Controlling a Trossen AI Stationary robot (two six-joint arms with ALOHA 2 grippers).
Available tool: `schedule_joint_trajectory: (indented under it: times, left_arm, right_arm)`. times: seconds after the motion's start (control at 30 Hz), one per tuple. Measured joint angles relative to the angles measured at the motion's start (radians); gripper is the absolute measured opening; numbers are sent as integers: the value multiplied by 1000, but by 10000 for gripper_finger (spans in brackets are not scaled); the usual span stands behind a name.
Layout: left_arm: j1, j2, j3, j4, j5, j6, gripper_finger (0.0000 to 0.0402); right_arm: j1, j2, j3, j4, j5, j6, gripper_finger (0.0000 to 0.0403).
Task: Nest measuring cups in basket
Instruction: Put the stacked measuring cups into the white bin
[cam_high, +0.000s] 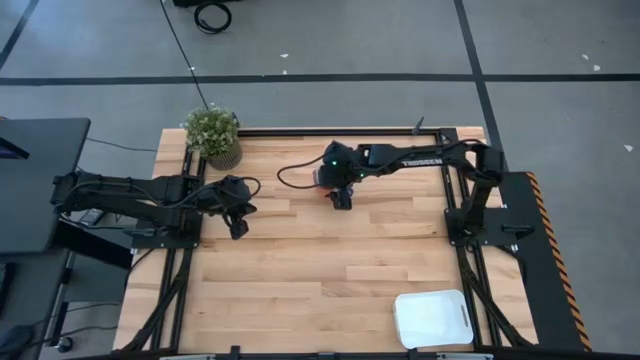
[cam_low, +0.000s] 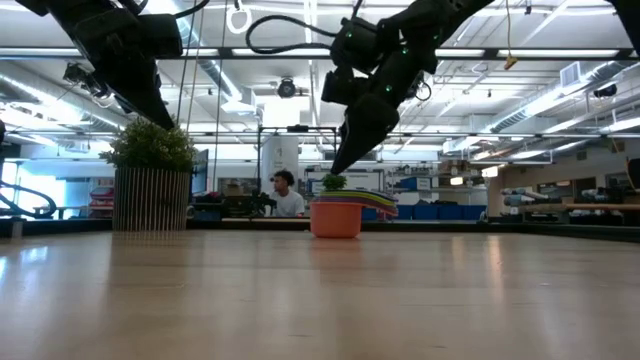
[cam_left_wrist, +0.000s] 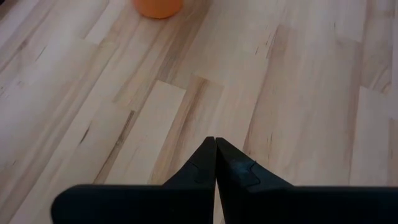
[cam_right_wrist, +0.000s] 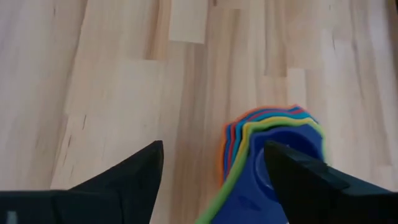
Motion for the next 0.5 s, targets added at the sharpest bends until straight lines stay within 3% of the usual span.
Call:
schedule_joint_trajectory:
  times: [0.5]
  left_arm:
    - [0, 0, 0, 7, 0, 0, 13]
  right_arm:
    - [-17, 50, 0, -15, 24, -55, 286]
